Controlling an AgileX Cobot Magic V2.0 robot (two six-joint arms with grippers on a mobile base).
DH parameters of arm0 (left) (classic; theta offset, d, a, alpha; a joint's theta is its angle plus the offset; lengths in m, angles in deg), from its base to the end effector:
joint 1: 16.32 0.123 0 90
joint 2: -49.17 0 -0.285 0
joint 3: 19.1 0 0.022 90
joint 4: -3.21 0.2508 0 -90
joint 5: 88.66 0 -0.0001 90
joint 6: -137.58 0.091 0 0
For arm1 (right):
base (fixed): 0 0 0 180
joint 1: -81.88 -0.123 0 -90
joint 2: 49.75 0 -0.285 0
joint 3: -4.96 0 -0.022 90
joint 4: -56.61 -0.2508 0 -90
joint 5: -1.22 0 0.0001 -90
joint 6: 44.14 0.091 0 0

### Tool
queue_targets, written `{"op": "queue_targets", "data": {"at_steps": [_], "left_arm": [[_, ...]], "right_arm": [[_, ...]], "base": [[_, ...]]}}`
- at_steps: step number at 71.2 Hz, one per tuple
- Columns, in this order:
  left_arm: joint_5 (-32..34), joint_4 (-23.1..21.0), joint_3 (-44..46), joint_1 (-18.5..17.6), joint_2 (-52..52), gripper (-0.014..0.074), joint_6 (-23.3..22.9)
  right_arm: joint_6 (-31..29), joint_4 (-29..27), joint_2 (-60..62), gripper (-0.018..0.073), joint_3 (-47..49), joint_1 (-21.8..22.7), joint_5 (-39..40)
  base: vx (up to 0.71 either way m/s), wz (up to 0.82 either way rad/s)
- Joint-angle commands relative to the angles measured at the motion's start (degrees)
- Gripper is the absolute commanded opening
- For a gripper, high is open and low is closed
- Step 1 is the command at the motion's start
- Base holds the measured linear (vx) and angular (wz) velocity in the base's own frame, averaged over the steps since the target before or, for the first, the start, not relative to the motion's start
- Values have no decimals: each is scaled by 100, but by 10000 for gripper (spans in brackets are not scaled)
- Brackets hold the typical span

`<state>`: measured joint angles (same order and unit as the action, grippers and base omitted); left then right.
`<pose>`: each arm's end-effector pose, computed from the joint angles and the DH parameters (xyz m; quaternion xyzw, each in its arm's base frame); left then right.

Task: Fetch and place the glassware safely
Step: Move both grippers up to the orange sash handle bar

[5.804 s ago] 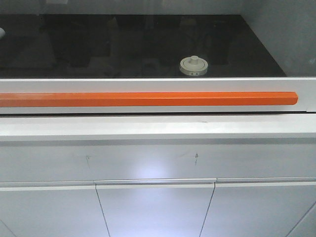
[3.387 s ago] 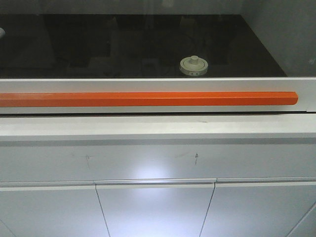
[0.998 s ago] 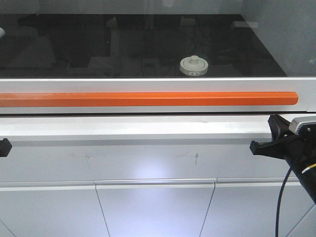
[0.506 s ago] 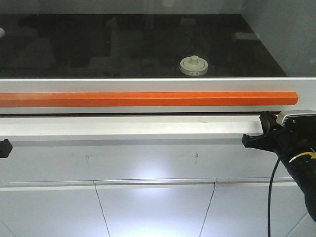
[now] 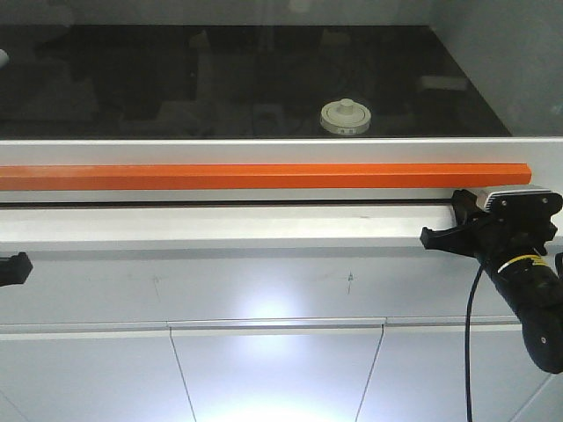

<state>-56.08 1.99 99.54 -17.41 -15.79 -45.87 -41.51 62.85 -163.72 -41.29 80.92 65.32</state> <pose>0.1853 -0.0025 0.2443 -0.0255 0.7294 -0.0290 0.6830 0.3112 0.0141 0.1449 -0.0396 0.7434 0.0414 0.6664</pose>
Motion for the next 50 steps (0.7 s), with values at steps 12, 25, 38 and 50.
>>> {"op": "queue_targets", "data": {"at_steps": [12, 25, 38, 50], "left_arm": [[519, -20, 132, -40, -92, -7, 7], [1047, -20, 132, -40, -749, -7, 297], [2165, 23, 155, -40, -1704, -7, 291], [2863, 372, 308, -40, -2467, -7, 279]], "right_arm": [[-21, 29, 127, -1, 298, 5, 521], [-21, 29, 127, -1, 298, 5, 623], [-21, 29, 127, -1, 298, 5, 623], [-21, 29, 127, -1, 298, 5, 627]], "base": [[0, 0], [0, 0], [0, 0], [0, 0]]}}
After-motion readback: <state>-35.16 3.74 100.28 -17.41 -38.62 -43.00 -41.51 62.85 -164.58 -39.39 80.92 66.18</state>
